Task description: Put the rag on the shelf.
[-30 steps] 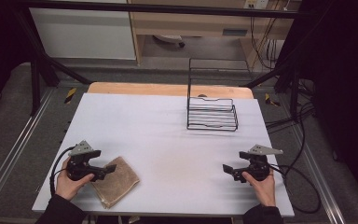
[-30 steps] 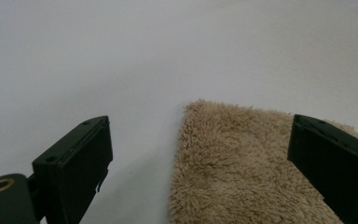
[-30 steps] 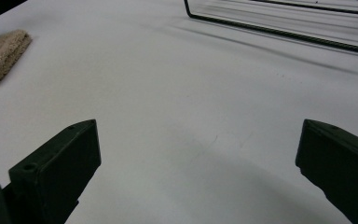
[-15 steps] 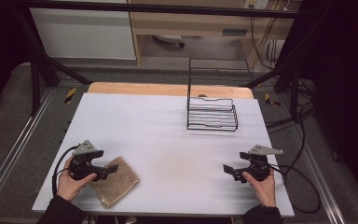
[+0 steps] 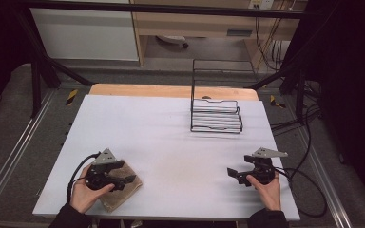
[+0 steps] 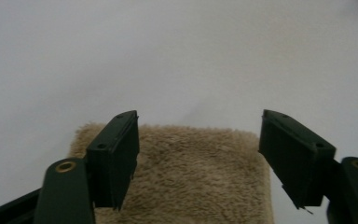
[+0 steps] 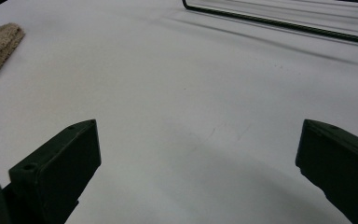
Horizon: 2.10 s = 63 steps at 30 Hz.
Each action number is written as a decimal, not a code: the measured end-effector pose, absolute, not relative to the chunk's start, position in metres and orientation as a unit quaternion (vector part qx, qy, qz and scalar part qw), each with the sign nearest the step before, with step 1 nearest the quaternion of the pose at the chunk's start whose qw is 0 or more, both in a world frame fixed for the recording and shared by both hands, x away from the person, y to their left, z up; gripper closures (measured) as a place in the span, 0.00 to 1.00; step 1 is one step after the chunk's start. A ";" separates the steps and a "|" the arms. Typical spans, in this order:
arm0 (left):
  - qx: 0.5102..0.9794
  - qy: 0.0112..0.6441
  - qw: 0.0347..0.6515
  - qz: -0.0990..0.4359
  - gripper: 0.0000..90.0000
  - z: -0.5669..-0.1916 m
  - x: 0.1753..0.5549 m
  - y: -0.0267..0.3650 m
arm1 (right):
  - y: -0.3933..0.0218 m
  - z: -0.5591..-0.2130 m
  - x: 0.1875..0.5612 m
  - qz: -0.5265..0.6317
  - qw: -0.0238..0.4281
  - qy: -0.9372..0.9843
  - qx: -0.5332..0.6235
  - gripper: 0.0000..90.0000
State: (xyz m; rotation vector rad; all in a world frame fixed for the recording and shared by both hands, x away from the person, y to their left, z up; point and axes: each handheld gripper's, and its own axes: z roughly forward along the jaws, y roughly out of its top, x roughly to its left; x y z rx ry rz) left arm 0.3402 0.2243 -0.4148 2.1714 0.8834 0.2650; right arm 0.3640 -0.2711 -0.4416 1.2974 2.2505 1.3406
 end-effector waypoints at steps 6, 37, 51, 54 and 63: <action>0.868 0.328 0.360 0.097 0.51 -0.416 0.327 0.204 | -0.271 -0.442 0.364 0.457 0.110 0.765 0.441 0.01; 0.886 0.337 0.306 0.083 0.93 -0.433 0.334 0.189 | -0.272 -0.443 0.364 0.454 0.106 0.766 0.442 0.01; 0.856 0.359 0.361 0.091 0.94 -0.410 0.340 0.195 | -0.271 -0.443 0.365 0.453 0.104 0.768 0.441 0.01; 0.856 0.358 0.359 0.097 0.94 -0.407 0.342 0.189 | -0.271 -0.444 0.365 0.451 0.105 0.769 0.441 0.01; 0.850 0.361 0.371 0.098 0.94 -0.397 0.355 0.162 | -0.271 -0.444 0.365 0.450 0.105 0.769 0.442 0.01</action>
